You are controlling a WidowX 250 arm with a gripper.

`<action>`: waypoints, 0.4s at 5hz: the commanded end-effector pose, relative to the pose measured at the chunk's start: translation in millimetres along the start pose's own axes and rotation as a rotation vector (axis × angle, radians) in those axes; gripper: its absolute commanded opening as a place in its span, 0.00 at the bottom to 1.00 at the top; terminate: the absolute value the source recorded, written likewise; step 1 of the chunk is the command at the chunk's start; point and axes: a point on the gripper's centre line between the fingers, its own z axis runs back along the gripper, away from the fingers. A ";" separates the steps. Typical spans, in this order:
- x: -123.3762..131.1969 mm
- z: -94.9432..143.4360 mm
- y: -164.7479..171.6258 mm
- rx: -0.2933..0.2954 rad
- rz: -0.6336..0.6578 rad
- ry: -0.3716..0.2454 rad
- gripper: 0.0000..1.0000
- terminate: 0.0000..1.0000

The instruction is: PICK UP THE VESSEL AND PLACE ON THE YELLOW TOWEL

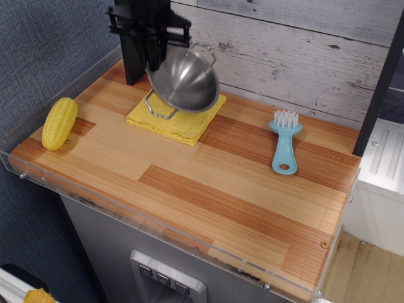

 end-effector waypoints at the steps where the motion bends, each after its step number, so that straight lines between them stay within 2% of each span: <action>1: -0.2 -14.7 12.1 0.073 0.009 0.021 0.00 0.00; 2: -0.9 -21.8 14.9 0.085 0.013 0.042 0.00 0.00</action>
